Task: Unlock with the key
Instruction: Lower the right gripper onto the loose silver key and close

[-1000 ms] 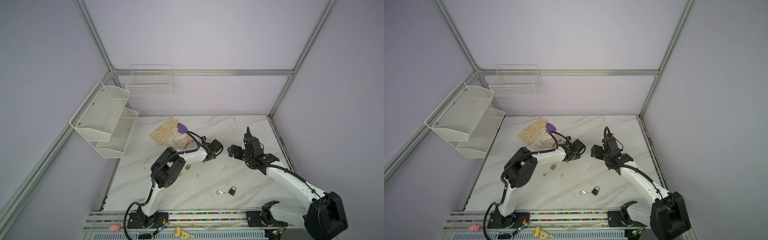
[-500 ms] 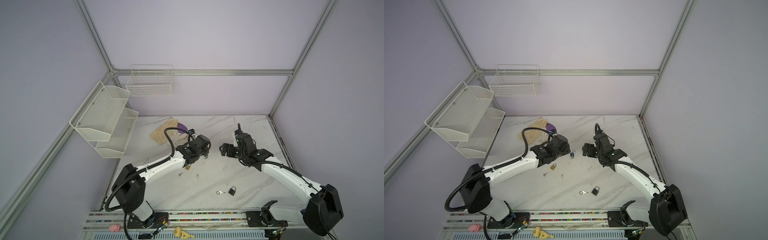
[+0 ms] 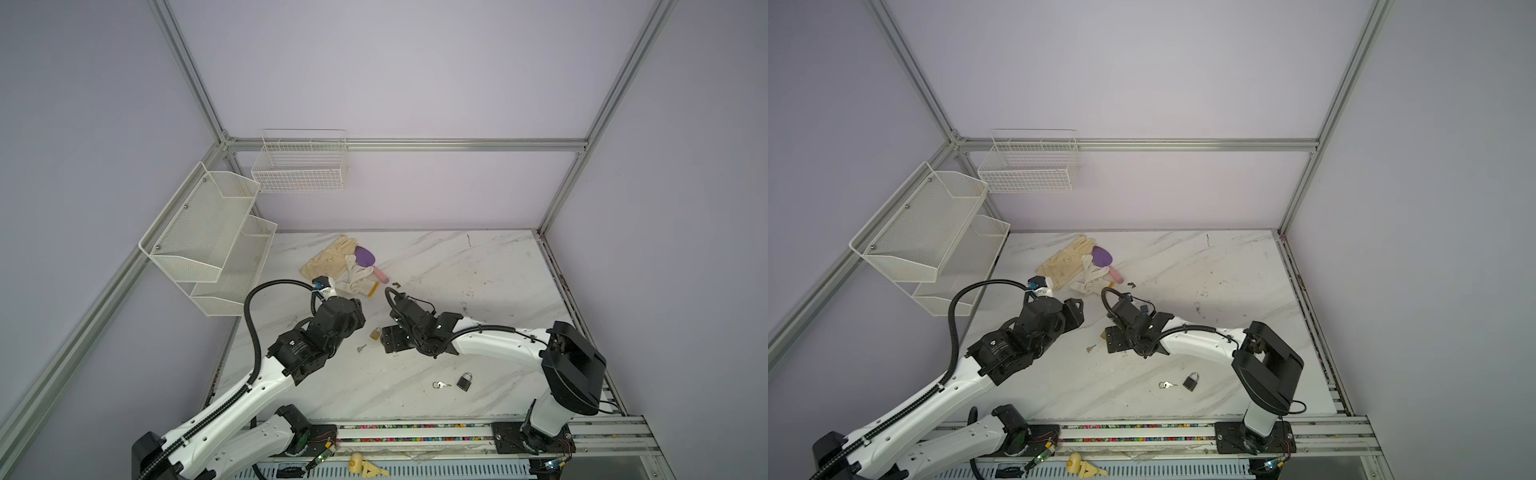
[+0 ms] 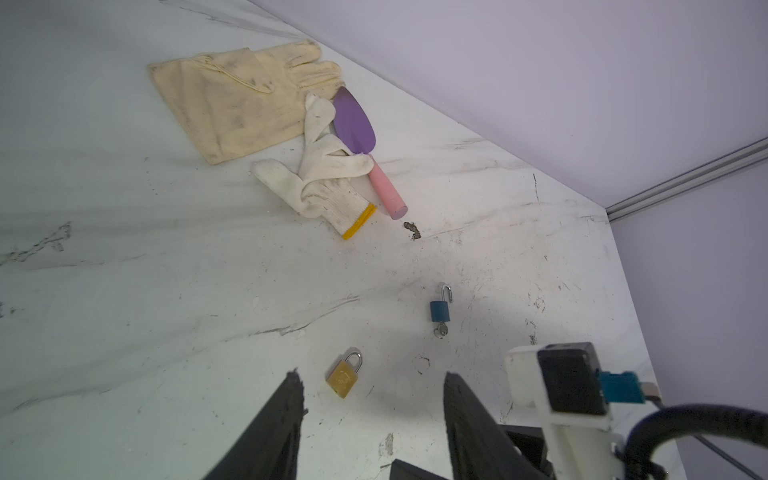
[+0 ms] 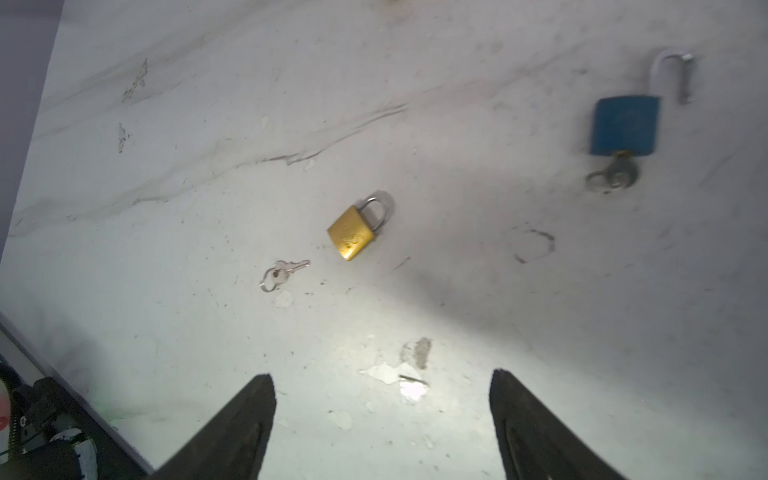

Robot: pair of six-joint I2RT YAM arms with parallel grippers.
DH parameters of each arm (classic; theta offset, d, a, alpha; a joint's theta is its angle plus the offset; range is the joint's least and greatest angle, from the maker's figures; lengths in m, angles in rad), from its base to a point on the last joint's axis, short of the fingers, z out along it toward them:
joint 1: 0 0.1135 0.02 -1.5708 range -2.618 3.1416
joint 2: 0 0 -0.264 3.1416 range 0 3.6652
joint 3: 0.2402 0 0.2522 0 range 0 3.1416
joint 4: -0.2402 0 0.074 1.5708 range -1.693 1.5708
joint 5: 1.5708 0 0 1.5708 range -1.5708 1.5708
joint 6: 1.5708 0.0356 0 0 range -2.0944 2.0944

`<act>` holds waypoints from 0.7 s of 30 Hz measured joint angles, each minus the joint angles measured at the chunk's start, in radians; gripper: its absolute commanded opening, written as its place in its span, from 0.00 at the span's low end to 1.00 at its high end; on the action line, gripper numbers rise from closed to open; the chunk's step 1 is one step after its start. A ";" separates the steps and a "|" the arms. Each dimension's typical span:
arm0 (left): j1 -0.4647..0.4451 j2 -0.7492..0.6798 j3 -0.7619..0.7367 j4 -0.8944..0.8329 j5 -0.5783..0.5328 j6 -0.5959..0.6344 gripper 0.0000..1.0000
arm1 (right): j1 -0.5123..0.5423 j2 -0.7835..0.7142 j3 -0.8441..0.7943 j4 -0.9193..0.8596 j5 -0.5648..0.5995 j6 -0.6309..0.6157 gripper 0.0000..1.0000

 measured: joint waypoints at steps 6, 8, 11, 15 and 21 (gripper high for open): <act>0.017 -0.139 -0.029 -0.114 -0.027 0.018 0.54 | 0.101 0.177 0.142 0.010 0.031 0.025 0.68; 0.018 -0.178 -0.033 -0.160 -0.035 0.018 0.54 | 0.111 0.215 0.183 0.006 0.047 0.025 0.63; 0.019 -0.216 -0.034 -0.206 -0.053 0.012 0.55 | 0.114 0.254 0.233 -0.009 0.071 0.017 0.55; 0.020 -0.270 -0.034 -0.266 -0.086 -0.006 0.55 | 0.116 0.305 0.306 -0.026 0.097 0.012 0.47; 0.020 -0.329 -0.045 -0.312 -0.112 -0.019 0.55 | 0.118 0.377 0.391 -0.068 0.129 -0.001 0.36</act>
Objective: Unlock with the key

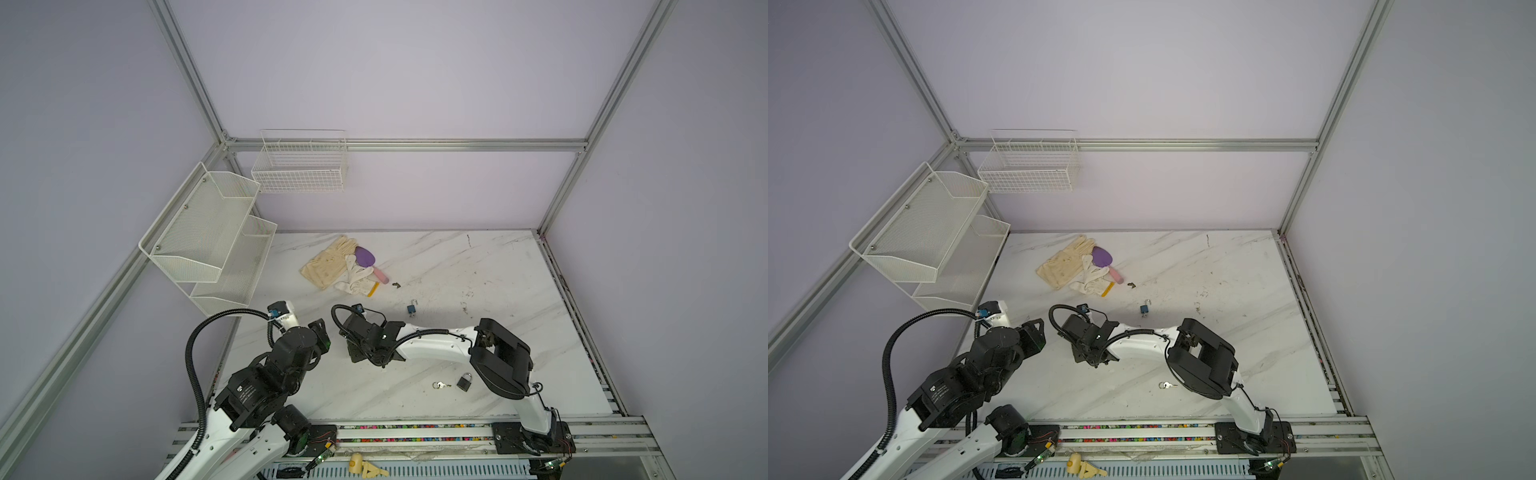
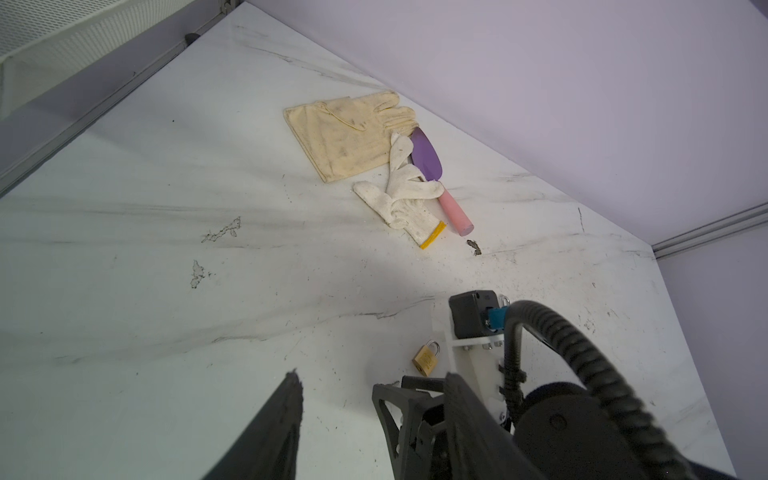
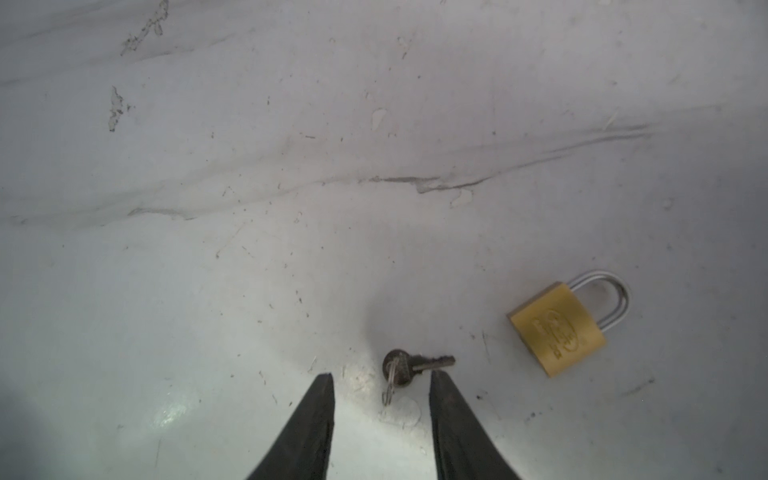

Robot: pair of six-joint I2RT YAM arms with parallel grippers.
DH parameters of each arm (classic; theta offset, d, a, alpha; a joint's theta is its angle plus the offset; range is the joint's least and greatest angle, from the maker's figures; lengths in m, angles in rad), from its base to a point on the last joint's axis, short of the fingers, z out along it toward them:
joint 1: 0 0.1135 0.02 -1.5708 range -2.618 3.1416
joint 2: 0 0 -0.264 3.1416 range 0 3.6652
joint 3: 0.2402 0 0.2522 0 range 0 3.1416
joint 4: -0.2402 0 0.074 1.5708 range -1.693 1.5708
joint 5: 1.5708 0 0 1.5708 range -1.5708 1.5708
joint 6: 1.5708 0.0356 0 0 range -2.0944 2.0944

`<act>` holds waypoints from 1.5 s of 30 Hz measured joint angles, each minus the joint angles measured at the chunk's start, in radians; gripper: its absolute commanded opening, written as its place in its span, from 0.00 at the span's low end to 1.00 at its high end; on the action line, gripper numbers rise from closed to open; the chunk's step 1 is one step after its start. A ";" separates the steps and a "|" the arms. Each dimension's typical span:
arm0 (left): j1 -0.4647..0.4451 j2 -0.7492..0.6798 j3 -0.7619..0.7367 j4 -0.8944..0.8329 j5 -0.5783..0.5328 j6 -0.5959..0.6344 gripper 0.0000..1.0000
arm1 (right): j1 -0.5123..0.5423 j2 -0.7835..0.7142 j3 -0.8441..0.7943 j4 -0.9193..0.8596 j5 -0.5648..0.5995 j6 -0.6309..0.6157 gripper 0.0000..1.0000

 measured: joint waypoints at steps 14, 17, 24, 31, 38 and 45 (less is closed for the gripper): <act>0.000 -0.005 -0.005 -0.023 -0.007 -0.016 0.55 | 0.020 0.041 0.033 -0.049 0.014 -0.011 0.28; 0.000 -0.006 -0.005 -0.023 -0.011 -0.020 0.55 | 0.022 0.051 0.043 -0.055 0.016 -0.011 0.26; 0.000 -0.006 -0.005 -0.025 -0.015 -0.025 0.55 | 0.025 0.063 0.069 -0.068 0.030 -0.019 0.22; 0.000 -0.006 -0.005 -0.026 -0.015 -0.027 0.55 | 0.025 0.072 0.085 -0.086 0.047 -0.026 0.19; 0.000 -0.006 -0.005 -0.026 -0.015 -0.034 0.55 | 0.025 0.078 0.085 -0.095 0.055 -0.034 0.17; 0.000 -0.006 -0.005 -0.024 -0.014 -0.040 0.55 | 0.025 0.078 0.085 -0.095 0.057 -0.043 0.08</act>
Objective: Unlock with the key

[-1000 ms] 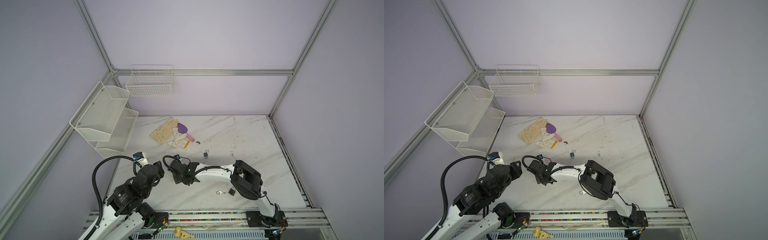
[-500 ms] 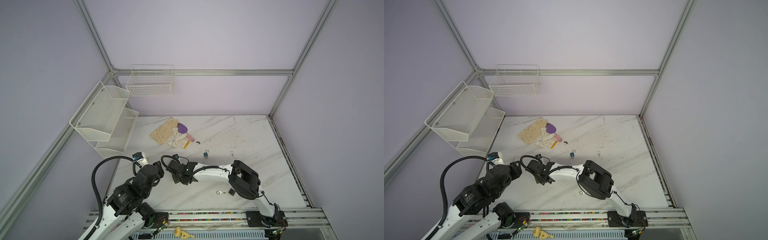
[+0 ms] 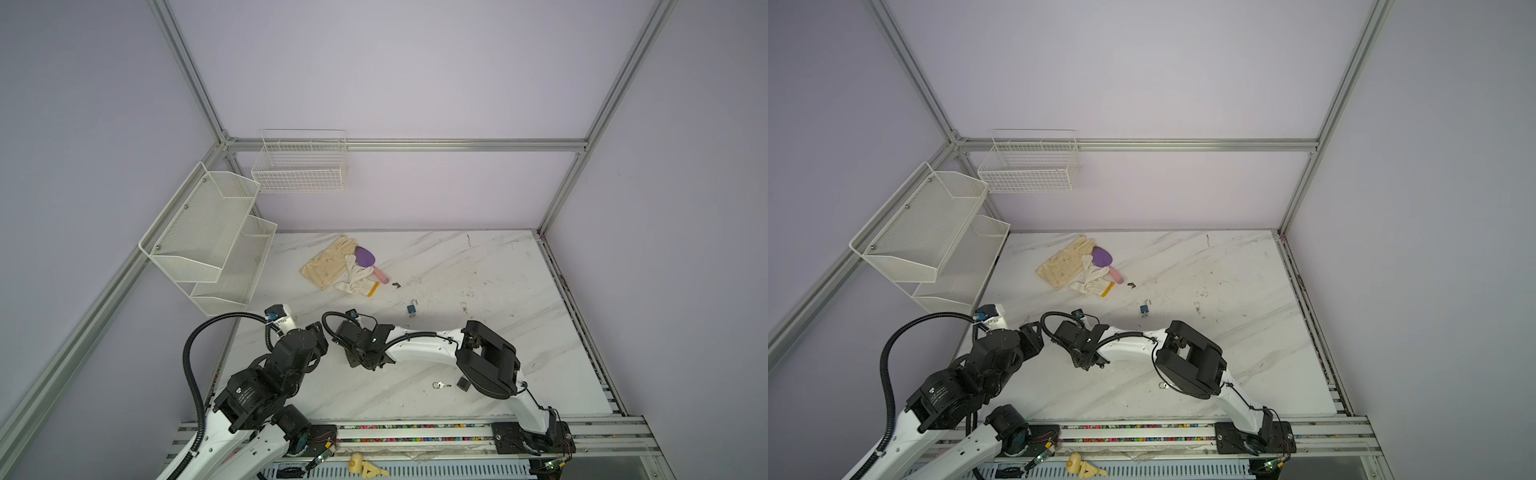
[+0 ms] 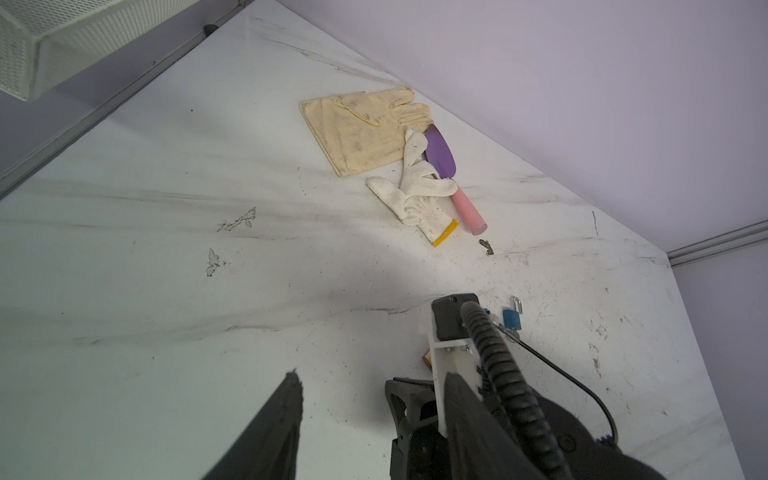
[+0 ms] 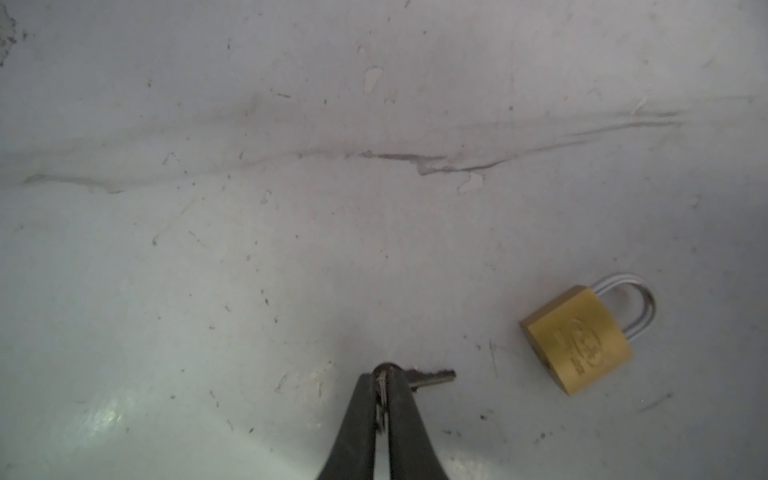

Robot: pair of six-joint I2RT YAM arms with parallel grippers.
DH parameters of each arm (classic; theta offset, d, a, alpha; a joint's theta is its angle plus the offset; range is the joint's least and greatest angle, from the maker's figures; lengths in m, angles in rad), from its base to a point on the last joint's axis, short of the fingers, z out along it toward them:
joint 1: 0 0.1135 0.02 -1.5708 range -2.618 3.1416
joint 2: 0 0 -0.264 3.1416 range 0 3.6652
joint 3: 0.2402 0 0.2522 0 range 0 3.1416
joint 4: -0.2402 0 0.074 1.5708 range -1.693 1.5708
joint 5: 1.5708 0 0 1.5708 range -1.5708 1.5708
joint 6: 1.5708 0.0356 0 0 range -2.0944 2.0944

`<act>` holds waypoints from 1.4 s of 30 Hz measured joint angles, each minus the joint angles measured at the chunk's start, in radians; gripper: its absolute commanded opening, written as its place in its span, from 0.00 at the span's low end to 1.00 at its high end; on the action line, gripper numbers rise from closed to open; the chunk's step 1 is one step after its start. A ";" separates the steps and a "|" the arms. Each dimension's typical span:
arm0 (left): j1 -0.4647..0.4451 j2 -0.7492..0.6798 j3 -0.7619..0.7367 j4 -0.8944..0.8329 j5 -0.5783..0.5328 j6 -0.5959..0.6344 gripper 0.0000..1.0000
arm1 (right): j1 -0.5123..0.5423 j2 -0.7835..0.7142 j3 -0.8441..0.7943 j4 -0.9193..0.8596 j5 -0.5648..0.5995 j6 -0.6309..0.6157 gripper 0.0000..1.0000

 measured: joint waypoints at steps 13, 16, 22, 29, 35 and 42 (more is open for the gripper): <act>0.000 -0.019 -0.001 0.002 0.042 -0.024 0.55 | -0.002 -0.166 -0.172 0.087 -0.037 -0.056 0.00; 0.000 -0.043 -0.001 0.003 0.064 -0.039 0.55 | -0.014 -0.281 -0.226 0.121 -0.065 -0.058 0.00; 0.000 -0.059 -0.001 0.052 0.142 -0.064 0.55 | -0.084 -0.512 -0.330 0.222 -0.166 -0.044 0.00; 0.000 0.031 -0.001 0.219 0.264 -0.070 0.54 | -0.238 -0.701 -0.454 0.304 -0.320 0.014 0.00; 0.000 0.168 -0.001 0.412 0.388 -0.107 0.54 | -0.333 -0.830 -0.503 0.356 -0.439 0.021 0.00; 0.000 0.302 -0.001 0.608 0.489 -0.129 0.52 | -0.474 -0.906 -0.561 0.482 -0.618 0.069 0.00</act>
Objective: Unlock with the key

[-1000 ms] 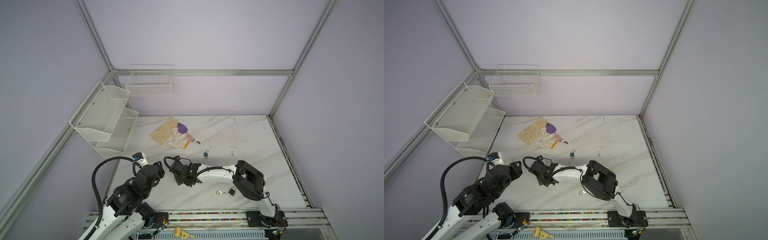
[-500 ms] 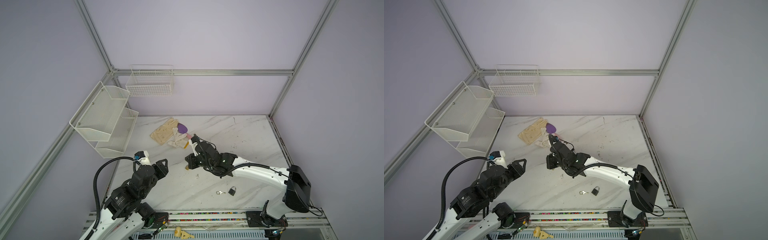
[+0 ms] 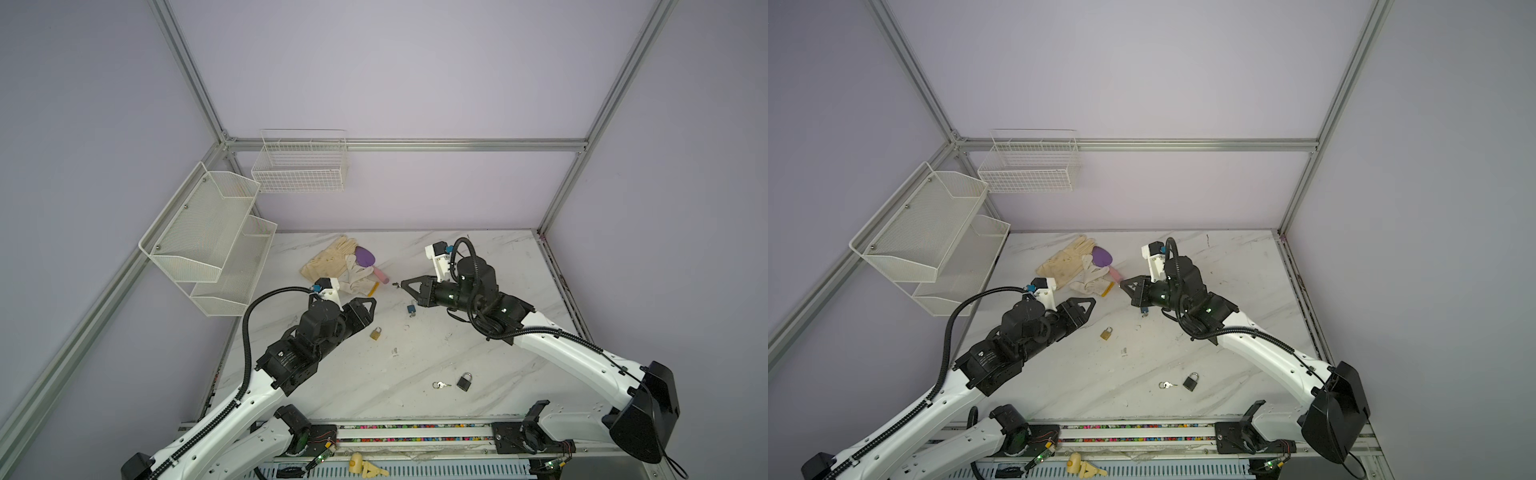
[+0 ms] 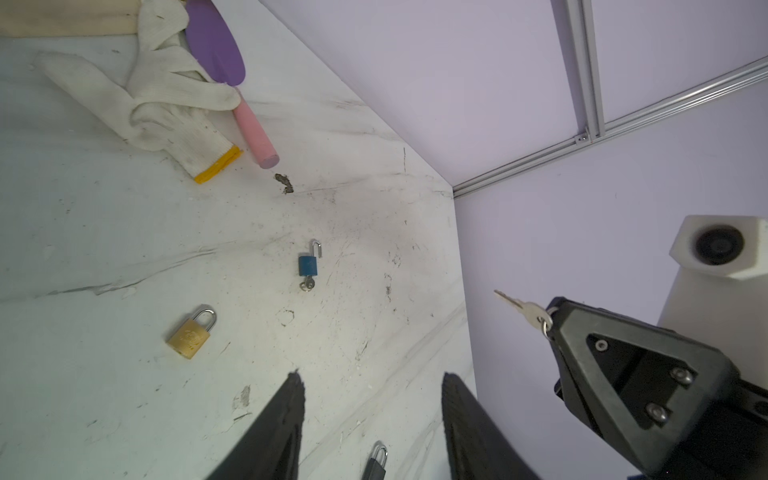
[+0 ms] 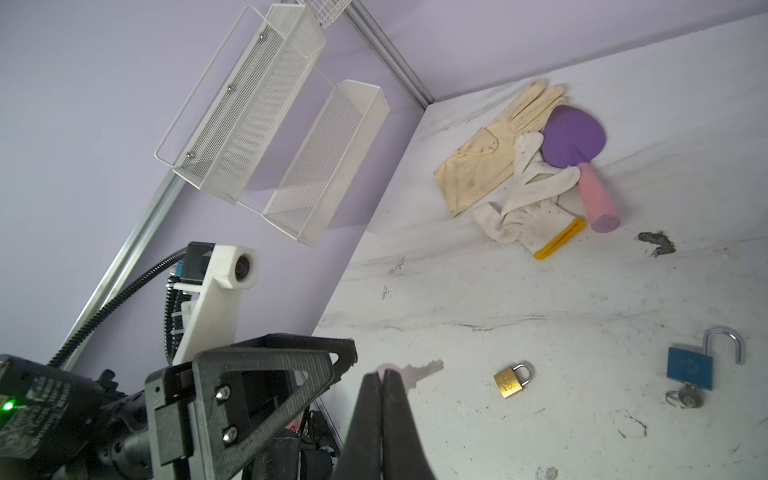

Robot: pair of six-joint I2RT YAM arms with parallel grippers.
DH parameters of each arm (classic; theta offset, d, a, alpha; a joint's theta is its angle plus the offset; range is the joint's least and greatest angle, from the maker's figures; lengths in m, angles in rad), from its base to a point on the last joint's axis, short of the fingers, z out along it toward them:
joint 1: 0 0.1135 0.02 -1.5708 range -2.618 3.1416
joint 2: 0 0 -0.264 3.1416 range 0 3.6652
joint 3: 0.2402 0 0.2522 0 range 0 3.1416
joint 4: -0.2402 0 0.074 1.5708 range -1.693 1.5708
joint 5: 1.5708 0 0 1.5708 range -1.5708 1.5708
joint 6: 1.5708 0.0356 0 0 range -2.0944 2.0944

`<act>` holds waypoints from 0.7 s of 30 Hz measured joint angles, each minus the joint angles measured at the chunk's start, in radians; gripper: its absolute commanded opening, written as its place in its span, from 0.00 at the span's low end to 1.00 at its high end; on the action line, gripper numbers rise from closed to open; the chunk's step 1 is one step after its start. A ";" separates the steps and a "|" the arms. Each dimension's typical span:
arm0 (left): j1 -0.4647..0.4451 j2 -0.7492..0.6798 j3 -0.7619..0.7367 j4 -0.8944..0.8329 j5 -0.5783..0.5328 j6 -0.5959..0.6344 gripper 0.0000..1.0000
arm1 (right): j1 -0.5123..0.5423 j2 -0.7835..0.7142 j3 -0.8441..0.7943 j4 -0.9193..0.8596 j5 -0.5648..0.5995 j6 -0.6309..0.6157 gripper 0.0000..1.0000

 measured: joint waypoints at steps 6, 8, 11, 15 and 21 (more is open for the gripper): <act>0.000 0.016 -0.027 0.210 0.010 0.012 0.52 | -0.016 -0.015 -0.002 0.050 -0.076 0.047 0.00; 0.000 0.021 -0.039 0.260 0.009 -0.009 0.51 | -0.016 -0.025 -0.006 0.071 -0.085 0.031 0.00; 0.000 0.028 -0.047 0.319 0.007 -0.074 0.49 | -0.016 -0.038 -0.028 0.118 -0.096 -0.010 0.00; 0.000 0.039 -0.047 0.380 0.013 -0.212 0.49 | -0.016 -0.041 -0.064 0.203 -0.123 -0.099 0.00; 0.000 0.087 -0.047 0.404 0.067 -0.375 0.47 | -0.016 -0.037 -0.095 0.297 -0.167 -0.223 0.00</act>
